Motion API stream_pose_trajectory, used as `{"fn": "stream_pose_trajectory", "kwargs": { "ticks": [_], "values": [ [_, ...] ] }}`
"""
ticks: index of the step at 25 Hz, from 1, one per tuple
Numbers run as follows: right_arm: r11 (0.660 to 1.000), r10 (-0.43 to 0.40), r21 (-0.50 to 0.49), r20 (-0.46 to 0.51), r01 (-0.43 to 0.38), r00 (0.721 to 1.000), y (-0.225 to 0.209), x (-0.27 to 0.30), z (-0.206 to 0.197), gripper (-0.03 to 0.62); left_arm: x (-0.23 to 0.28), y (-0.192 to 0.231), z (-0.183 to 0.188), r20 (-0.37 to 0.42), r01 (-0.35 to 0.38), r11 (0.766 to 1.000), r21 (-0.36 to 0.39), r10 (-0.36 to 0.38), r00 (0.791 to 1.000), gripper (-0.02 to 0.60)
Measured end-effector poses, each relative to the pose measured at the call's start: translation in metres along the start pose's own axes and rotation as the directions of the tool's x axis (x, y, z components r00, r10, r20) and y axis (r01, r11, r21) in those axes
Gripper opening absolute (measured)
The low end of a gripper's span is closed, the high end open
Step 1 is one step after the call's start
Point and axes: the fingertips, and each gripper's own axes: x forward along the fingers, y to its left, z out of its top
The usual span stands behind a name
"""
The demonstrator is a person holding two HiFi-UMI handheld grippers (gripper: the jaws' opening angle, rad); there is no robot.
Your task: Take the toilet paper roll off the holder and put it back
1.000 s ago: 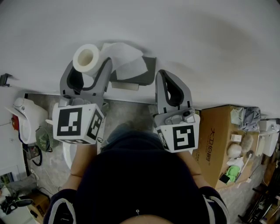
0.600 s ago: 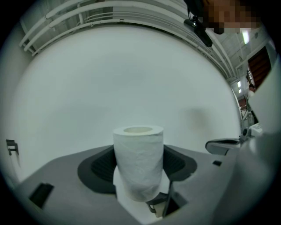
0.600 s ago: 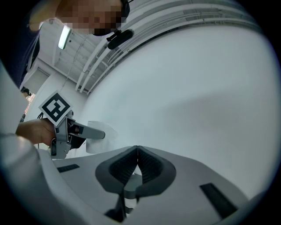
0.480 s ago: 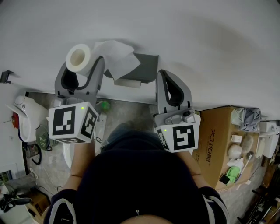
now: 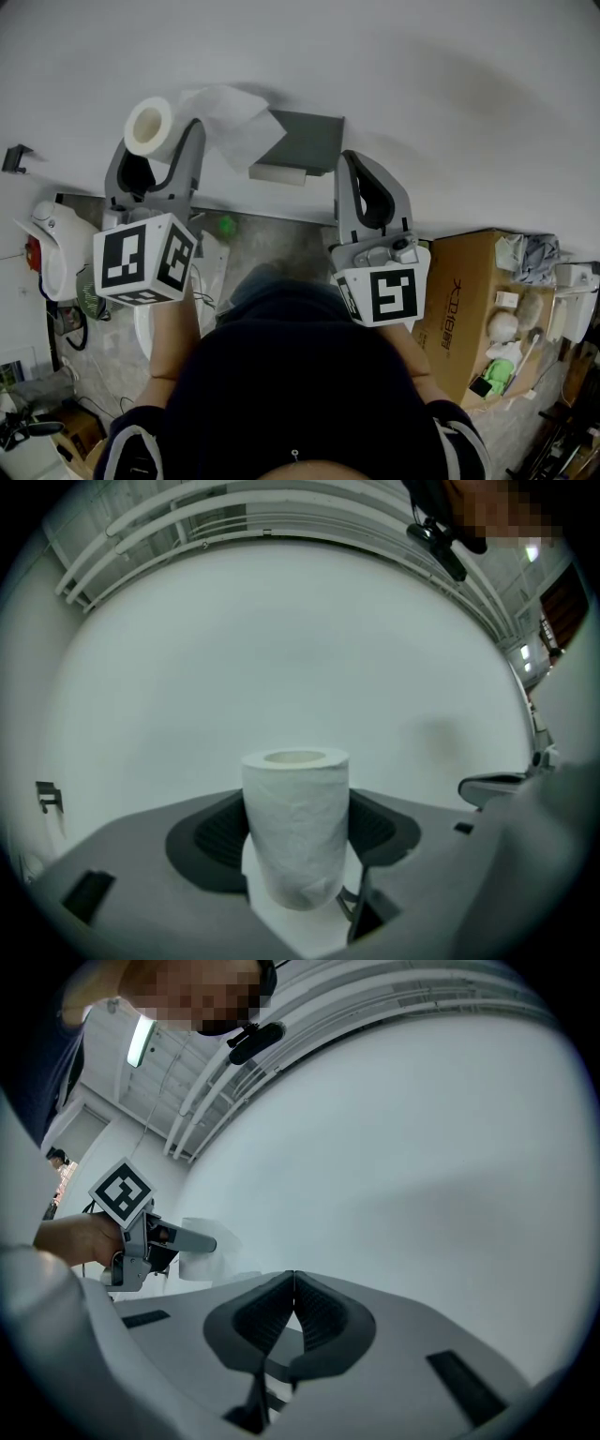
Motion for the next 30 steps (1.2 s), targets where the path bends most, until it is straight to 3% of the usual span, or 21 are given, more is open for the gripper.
{"fn": "stream_pose_trajectory", "kwargs": {
  "ticks": [30],
  "values": [
    [1.0,0.022,-0.001,0.003,-0.022,1.0,0.002,0.0,0.0,0.017,-0.018,0.048,-0.004,-0.011,-0.143,0.99,0.009,0.143,0.99,0.305]
  ]
}}
